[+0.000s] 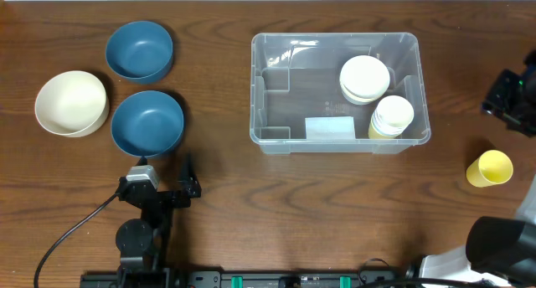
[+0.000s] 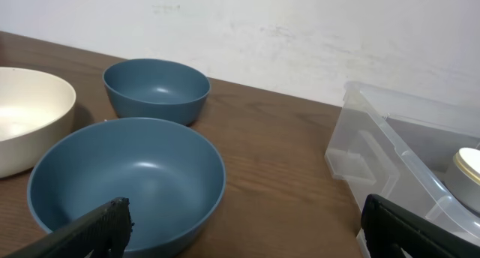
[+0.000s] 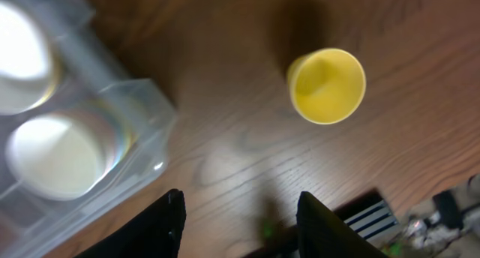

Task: Pack container
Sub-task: 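Move the right gripper to the yellow cup and grasp it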

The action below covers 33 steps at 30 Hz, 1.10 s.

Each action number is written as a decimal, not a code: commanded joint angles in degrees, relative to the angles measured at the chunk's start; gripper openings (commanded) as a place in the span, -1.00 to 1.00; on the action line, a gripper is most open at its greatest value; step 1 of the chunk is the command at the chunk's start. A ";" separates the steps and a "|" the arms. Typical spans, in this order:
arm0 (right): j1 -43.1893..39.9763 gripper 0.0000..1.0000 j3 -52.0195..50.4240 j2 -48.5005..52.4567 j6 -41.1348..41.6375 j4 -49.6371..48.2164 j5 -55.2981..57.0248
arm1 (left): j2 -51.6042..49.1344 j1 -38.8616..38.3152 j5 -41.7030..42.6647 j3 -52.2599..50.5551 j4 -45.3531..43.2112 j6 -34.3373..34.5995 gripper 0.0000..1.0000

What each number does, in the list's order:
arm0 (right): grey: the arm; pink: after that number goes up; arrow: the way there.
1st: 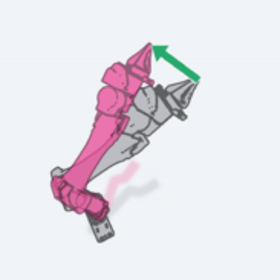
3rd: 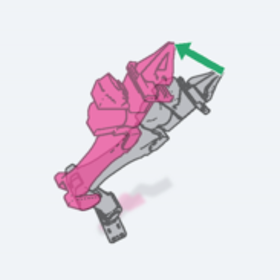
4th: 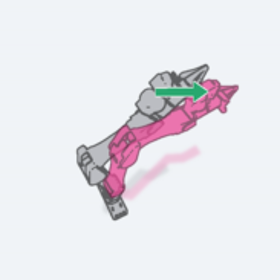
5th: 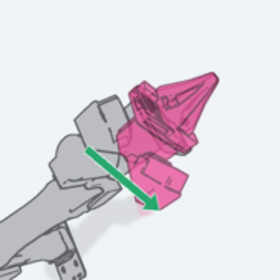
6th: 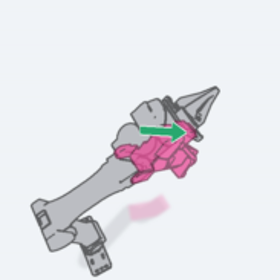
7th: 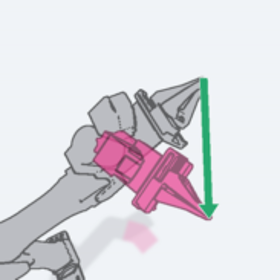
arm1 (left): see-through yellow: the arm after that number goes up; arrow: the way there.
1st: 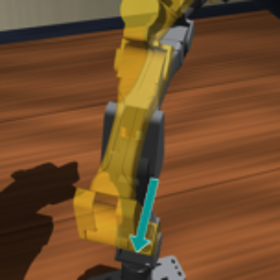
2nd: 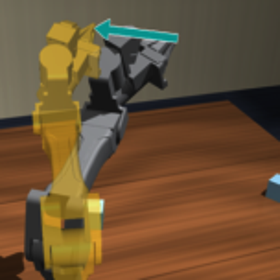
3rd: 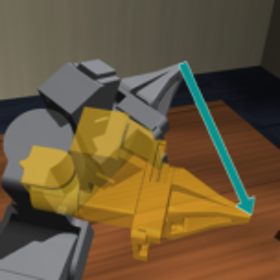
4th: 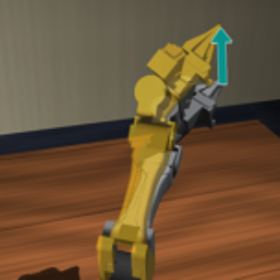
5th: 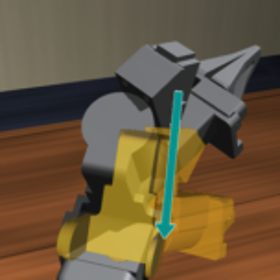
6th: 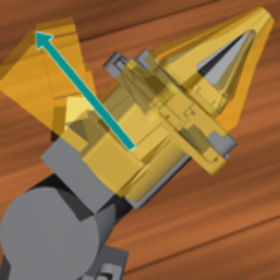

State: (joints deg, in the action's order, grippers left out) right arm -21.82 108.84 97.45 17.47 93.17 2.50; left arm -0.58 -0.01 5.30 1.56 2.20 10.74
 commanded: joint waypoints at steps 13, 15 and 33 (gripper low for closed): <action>-9.75 -0.10 -25.86 -0.26 1.09 -18.25 -4.17 | 0.35 0.11 0.00 -1.33 1.40 0.50 0.96; -10.27 -0.11 -27.87 -0.26 1.09 -20.13 -4.02 | 0.35 0.11 0.00 -1.33 1.40 0.50 0.96; -13.27 -0.31 -37.40 0.11 -1.53 -34.75 -4.15 | 0.35 0.11 0.00 -1.33 1.40 0.50 0.96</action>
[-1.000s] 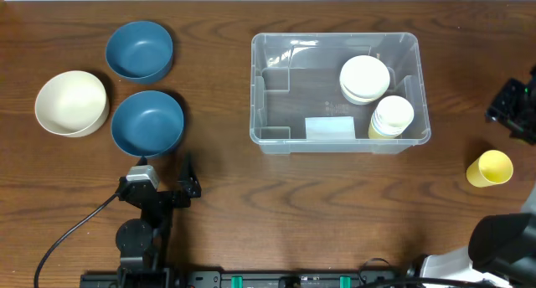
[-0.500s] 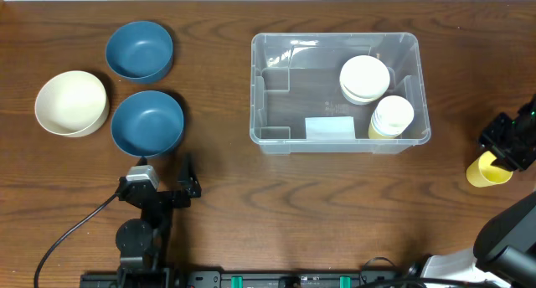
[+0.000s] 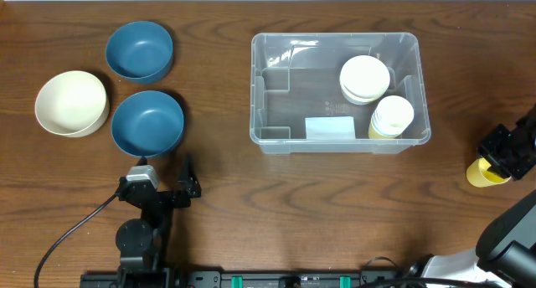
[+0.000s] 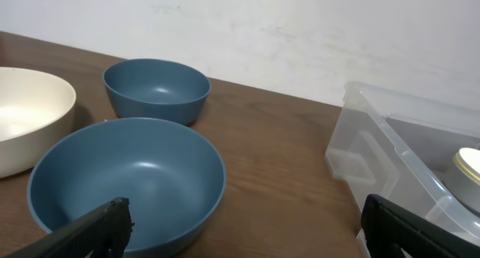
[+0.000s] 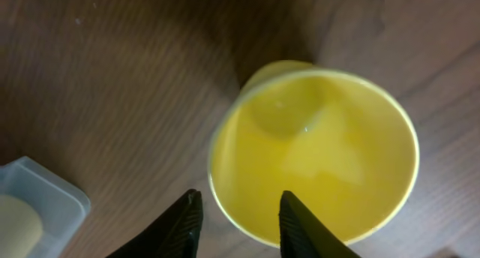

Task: Pack container
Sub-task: 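Move the right gripper to the yellow cup and grasp it, then carry the yellow cup over the cup stack and insert it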

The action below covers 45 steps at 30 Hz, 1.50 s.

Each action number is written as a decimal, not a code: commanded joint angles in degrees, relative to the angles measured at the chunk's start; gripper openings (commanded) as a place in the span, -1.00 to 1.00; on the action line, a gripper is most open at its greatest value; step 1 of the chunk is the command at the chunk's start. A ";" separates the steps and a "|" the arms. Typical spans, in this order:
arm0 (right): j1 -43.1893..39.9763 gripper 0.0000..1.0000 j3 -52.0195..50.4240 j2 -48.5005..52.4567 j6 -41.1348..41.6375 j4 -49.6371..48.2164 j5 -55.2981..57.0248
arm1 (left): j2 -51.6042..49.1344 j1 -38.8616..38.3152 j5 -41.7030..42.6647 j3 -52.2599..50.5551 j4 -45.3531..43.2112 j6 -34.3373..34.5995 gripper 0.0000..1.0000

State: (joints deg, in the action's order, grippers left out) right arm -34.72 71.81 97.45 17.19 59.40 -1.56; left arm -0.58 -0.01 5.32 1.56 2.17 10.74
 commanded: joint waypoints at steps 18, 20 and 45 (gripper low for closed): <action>-0.37 -0.29 -0.63 2.49 -1.11 -4.74 0.72 | 0.35 0.11 -0.04 -1.33 1.44 0.50 0.96; -0.37 -0.29 -0.68 4.02 -0.94 -4.72 1.03 | 0.35 0.11 -0.04 -1.33 1.44 0.50 0.96; 4.22 -0.98 17.42 -4.94 -0.57 8.26 -3.06 | 0.35 0.11 -0.04 -1.33 1.42 0.50 0.96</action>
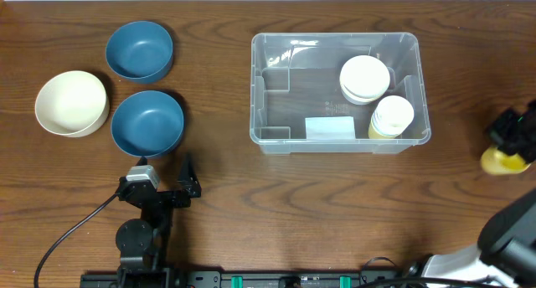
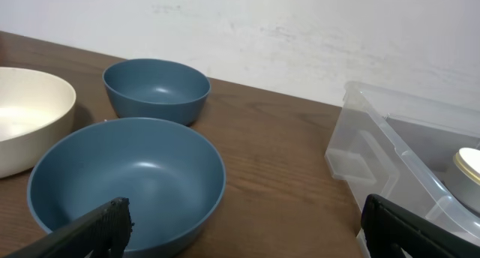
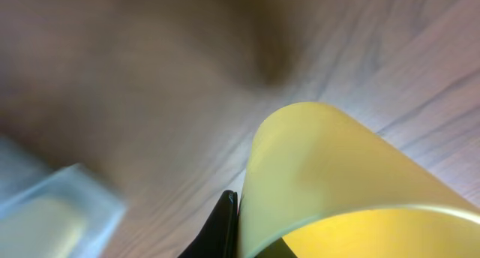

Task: Pack container
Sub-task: 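Carry the yellow cup over the cup stack and insert it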

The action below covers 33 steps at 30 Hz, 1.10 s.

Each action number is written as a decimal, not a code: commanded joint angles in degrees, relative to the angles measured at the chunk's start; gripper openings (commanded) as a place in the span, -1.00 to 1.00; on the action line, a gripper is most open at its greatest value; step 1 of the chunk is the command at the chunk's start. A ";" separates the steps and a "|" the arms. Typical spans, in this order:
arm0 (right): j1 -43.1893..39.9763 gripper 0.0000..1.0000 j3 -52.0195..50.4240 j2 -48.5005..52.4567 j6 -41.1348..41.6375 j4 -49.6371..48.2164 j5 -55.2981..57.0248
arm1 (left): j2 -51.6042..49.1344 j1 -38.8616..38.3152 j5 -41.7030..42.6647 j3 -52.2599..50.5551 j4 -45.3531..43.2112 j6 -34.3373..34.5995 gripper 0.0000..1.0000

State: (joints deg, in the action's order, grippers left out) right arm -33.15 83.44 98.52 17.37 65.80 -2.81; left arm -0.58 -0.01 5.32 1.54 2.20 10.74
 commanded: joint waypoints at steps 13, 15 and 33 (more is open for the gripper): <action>27.67 -0.97 13.27 -21.35 -1.51 6.25 -1.01 | 0.35 0.11 -0.04 -1.31 1.40 0.50 0.96; 30.56 -0.97 13.25 -21.38 -1.53 6.93 -0.85 | 0.35 0.11 -0.04 -1.31 1.40 0.50 0.96; 43.71 -0.97 13.09 -8.37 -1.53 7.32 3.04 | 0.35 0.11 -0.02 -1.31 1.42 0.50 0.96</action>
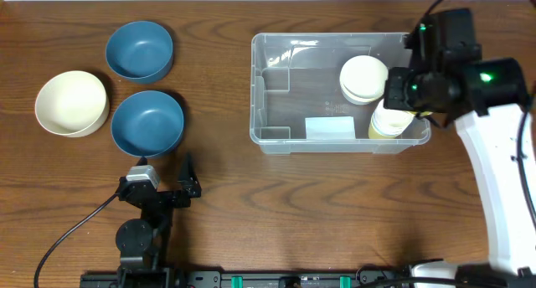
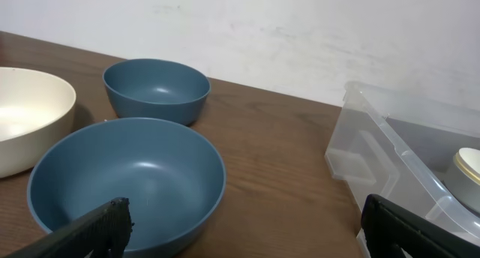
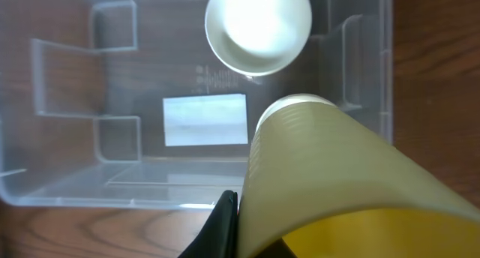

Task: Pack container
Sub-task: 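Carry the yellow cup over the cup stack and insert it, then release the yellow cup and withdraw the right gripper right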

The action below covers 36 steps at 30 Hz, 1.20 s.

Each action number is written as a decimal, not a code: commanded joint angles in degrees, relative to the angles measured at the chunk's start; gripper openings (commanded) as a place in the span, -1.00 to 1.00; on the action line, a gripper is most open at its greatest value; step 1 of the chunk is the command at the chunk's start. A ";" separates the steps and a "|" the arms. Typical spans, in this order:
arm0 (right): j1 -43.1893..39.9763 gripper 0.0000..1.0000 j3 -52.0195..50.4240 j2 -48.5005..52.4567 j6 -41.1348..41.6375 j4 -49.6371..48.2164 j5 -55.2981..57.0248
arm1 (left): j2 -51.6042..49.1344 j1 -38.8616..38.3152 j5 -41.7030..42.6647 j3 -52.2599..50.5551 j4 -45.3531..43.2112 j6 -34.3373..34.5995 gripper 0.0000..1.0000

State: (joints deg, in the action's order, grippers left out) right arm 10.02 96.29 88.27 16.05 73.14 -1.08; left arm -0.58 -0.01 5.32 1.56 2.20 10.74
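Observation:
The clear plastic container stands right of the table's middle. It holds a stack of white bowls and a stack of pale yellow cups in its right compartments. My right gripper hangs over that cup stack, shut on a yellow cup that fills the lower right of the right wrist view. One dark finger presses the cup's outer wall; the other is hidden. My left gripper rests open near the front edge, behind a blue bowl.
A second blue bowl and a cream bowl sit at the far left. A white label lies on the container's floor. The container's left compartments hold nothing.
My right gripper, with the yellow cup in it, has moved from the table's right edge to above the cup stack in the container. The left arm has not moved.
The yellow cup stood alone on the table right of the container, my right gripper open above it. Then the gripper was down at the cup, one finger inside. Then it held the cup lifted near the right edge, and now over the container.

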 commanded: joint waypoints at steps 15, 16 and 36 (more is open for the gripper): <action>0.55 -0.97 -0.90 7.76 2.84 2.21 2.84 | 0.35 0.11 -0.04 -1.33 1.42 0.50 0.96; 0.55 -0.97 -1.31 7.76 3.34 2.25 3.28 | 0.35 0.11 -0.04 -1.33 1.40 0.50 0.96; 0.33 -0.06 0.39 7.74 3.04 3.72 -0.35 | 0.35 0.11 -0.02 -1.33 1.40 0.50 0.96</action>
State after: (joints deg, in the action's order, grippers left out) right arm 10.15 93.80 95.64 19.03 75.77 0.73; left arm -0.58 -0.01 5.32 1.56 2.17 10.74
